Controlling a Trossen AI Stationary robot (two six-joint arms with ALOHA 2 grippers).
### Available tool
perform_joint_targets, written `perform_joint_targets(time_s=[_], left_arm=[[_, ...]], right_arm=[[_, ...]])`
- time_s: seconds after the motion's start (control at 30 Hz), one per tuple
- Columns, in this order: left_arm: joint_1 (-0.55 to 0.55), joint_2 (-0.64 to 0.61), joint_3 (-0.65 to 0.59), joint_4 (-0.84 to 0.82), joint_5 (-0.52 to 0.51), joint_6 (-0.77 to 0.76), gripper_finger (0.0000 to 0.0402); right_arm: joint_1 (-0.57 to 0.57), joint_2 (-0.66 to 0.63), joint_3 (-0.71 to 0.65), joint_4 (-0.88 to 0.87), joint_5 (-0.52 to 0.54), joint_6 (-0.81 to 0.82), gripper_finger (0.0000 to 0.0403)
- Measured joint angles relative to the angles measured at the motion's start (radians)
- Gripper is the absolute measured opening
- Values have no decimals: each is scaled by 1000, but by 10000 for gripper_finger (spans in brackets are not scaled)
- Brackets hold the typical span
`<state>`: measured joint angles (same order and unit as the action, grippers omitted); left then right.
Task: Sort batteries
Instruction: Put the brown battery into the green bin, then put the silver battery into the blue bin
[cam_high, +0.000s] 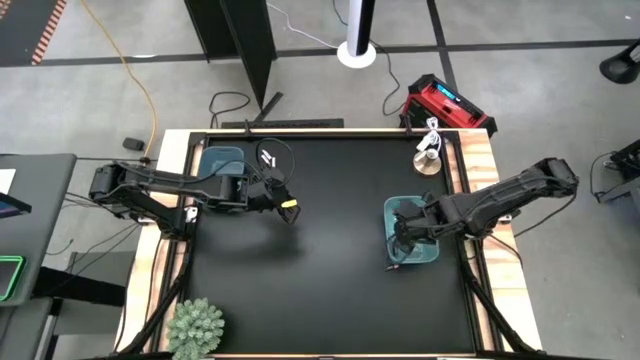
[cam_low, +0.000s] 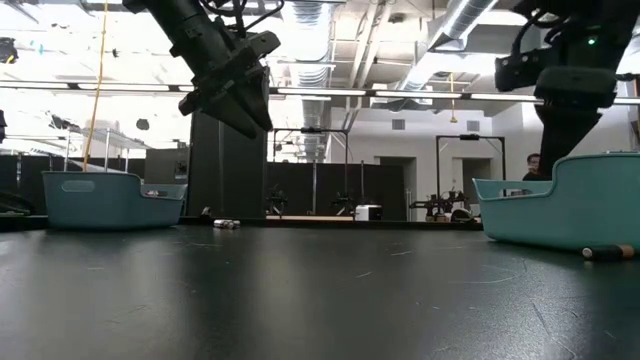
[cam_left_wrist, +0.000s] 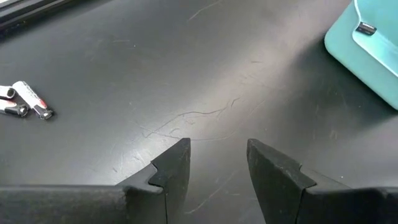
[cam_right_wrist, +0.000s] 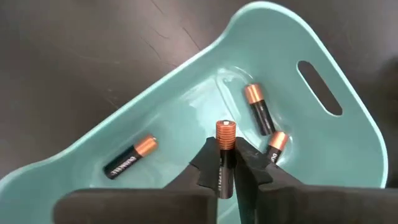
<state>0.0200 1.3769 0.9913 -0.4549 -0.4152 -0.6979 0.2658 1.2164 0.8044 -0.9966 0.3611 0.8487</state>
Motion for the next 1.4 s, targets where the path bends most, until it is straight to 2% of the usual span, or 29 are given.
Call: perform_joint_targets(time_s=[0.3,0.47,0.67,1.03,1.17,1.4], left_arm=[[0,0,0,-1,3,-3,153],[1,0,0,-1,3,-1,153],[50,0,0,-5,9,17,153],[371,0,0,-44,85,72,153],[491,0,0,-42,154,82,153],[564,58,24,-54,199,109,153]], right_arm=[[-13,-1,0,21,2,-32,145],[-8,-32,0,46,4,-102,176],[36,-80,0,180,38,-260,177],[89,-112,0,407,64,-440,161],[87,-111,0,515,71,-477,157],[87,-104,0,788,167,-616,151]])
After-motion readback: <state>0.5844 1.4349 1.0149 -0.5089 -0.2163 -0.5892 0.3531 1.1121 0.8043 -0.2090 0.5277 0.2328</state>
